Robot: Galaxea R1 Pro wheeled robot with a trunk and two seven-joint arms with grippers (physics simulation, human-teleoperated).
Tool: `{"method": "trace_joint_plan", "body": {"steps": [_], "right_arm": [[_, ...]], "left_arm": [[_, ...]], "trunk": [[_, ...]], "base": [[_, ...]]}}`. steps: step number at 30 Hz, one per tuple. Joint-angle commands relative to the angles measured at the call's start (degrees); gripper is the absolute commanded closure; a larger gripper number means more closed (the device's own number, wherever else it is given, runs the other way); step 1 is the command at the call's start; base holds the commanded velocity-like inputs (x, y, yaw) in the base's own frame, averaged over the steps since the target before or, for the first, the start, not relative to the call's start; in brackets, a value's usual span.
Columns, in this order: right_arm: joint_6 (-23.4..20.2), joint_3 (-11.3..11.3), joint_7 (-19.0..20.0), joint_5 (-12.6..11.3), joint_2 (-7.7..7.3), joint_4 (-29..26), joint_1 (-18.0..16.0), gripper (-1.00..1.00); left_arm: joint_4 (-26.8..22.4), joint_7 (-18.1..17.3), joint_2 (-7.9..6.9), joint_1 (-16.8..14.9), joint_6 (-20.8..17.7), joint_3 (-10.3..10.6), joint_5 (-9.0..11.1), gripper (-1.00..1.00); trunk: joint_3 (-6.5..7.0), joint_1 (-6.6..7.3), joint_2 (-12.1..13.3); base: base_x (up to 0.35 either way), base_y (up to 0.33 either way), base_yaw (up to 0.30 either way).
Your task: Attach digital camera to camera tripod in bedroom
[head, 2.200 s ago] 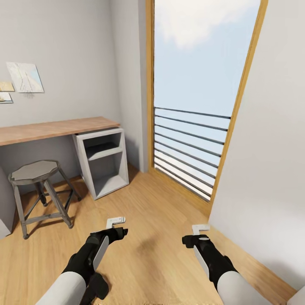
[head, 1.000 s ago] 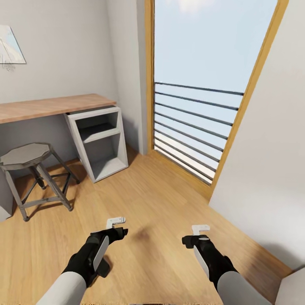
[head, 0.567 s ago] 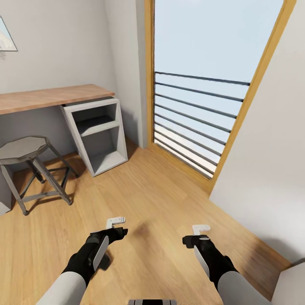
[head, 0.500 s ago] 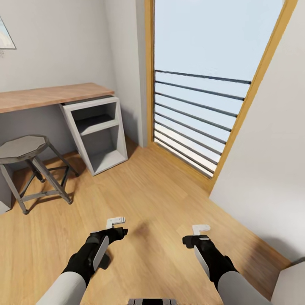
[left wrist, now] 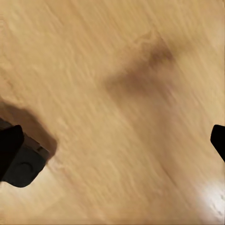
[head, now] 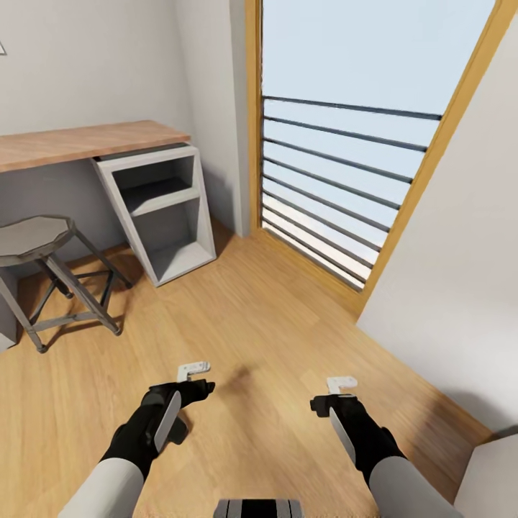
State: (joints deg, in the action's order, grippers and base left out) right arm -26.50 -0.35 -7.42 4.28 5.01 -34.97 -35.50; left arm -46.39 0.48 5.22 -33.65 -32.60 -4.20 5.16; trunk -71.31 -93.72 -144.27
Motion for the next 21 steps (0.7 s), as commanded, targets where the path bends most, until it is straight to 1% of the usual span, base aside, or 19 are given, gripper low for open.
{"method": "trace_joint_plan", "body": {"steps": [1, 5, 6, 7, 12, 19, 21], "right_arm": [[-1.0, 0.0, 0.0, 0.4, 0.06, -0.8, 0.0, -1.0], [-3.9, -0.1, 0.0, 0.4, 0.08, -3.0, 0.0, -1.0], [-6.3, -0.5, 0.0, 0.4, -0.07, -4.3, 0.0, -1.0], [-6.8, -0.9, 0.0, 0.4, -0.11, -4.6, 0.0, -1.0], [-7.5, -2.5, 0.1, 0.4, -0.21, -5.1, 0.0, -1.0], [-7.7, -3.1, 0.2, 0.5, -0.31, -5.4, 0.0, -1.0], [-7.7, -3.1, 0.2, 0.5, -0.33, -6.5, 0.0, -1.0]], "left_arm": [[-0.6, 0.1, 0.05, 0.0, -0.7, -0.7, 0.5, -1.0], [-2.0, 0.0, 0.05, 0.0, -1.7, -2.4, 0.5, -1.0], [-2.7, 0.0, 0.05, 0.0, -2.1, -3.9, 0.4, -1.0], [-2.8, 0.0, 0.05, 0.0, -2.2, -4.1, 0.4, -1.0], [-3.0, 0.0, 0.05, 0.0, -2.3, -4.3, 0.3, -1.0], [-3.5, 0.0, 0.05, 0.0, -2.3, -4.4, 0.3, -1.0], [-4.0, 0.0, 0.08, 0.0, -2.4, -4.4, 0.3, -1.0]], "trunk": [[-0.28, -0.01, 0.0], [-1.16, -0.12, -0.1], [-1.38, -0.14, -0.1], [-1.61, -0.17, -0.1], [-2.71, -0.3, -0.2], [-4.26, -0.48, -0.3], [-4.71, -0.53, -0.3]], "base": [[0.0, 0.0, 0.0], [0.0, 0.0, 0.0], [0.0, 0.0, 0.0], [0.0, 0.0, 0.0], [0.0, 0.0, 0.0], [0.0, 0.0, 0.0], [0.0, 0.0, 0.0]]}}
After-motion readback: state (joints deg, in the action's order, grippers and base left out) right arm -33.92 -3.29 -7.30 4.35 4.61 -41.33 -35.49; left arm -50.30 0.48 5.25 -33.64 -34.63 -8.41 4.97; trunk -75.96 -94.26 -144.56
